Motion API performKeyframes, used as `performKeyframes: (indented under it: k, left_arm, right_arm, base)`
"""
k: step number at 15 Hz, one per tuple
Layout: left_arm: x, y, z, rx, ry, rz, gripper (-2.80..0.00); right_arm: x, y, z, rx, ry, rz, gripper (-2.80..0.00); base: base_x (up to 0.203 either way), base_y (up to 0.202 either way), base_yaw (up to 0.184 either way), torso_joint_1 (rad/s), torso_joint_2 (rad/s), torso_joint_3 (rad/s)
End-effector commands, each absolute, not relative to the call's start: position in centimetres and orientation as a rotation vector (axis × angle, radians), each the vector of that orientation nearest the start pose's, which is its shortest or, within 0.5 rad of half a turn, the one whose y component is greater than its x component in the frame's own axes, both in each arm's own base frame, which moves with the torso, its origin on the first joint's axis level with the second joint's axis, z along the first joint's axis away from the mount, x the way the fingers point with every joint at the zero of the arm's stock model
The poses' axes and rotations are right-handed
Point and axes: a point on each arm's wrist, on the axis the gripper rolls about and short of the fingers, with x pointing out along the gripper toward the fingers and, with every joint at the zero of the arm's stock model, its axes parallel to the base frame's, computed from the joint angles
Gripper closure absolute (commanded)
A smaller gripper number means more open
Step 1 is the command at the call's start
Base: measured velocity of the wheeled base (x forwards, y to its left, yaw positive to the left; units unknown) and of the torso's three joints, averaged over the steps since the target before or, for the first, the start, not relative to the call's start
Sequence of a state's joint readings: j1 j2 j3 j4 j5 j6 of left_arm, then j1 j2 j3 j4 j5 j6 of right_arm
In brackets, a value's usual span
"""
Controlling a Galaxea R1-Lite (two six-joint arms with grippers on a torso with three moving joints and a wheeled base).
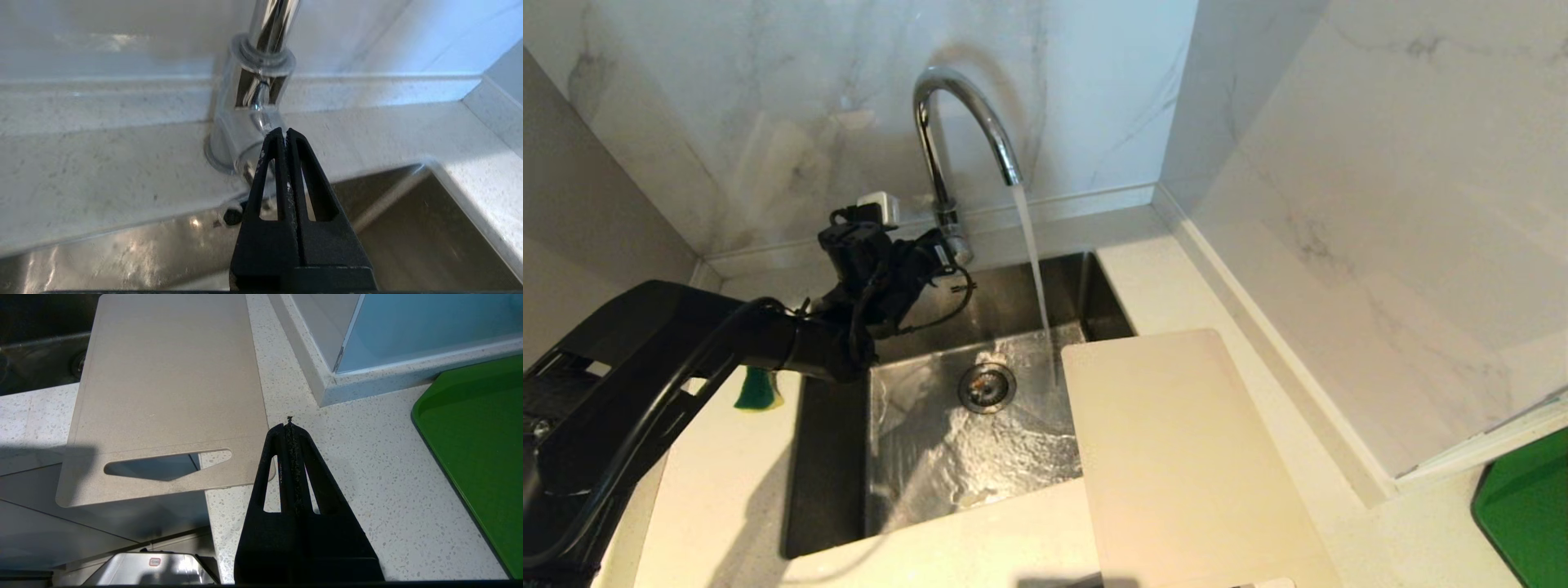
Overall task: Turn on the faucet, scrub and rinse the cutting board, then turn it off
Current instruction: Turn off the tap
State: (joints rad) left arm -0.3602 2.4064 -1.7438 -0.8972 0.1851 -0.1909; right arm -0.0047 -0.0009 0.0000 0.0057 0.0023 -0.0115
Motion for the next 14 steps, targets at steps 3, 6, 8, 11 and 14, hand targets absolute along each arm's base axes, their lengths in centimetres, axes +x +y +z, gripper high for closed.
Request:
performKeyframes:
  k: [3,6,8,11,14]
  left_arm:
    - [48.9,-16.5,17.2,-0.253,-0.221,-0.156,0.00]
    - [49.2,-16.4,17.2,-0.256,-0.236,-0.132,0.00]
    - [49.4,-16.3,17.3,-0.256,-0.237,-0.129,0.00]
    - [49.9,-15.4,17.5,-0.254,-0.235,-0.108,0.00]
    - [50.3,-14.9,17.5,-0.252,-0.236,-0.096,0.00]
  right_arm:
    - [-2.3,0.0,7.5,-0.012,0.006,-0.001,0.00]
    - [-2.3,0.0,7.5,-0.012,0.006,-0.001,0.00]
    - [-2.3,0.0,7.5,-0.012,0.006,-0.001,0.00]
    - [-2.3,0.0,7.5,-0.012,0.006,-0.001,0.00]
    - [-2.3,0.0,7.5,-0.012,0.006,-0.001,0.00]
  base:
    - [0.000,0.000,0.000,0.000,0.00,0.000]
    - [0.000,0.000,0.000,0.000,0.00,0.000]
    - [0.000,0.000,0.000,0.000,0.00,0.000]
    - [0.000,0.000,0.000,0.000,0.00,0.000]
    - [0.000,0.000,0.000,0.000,0.00,0.000]
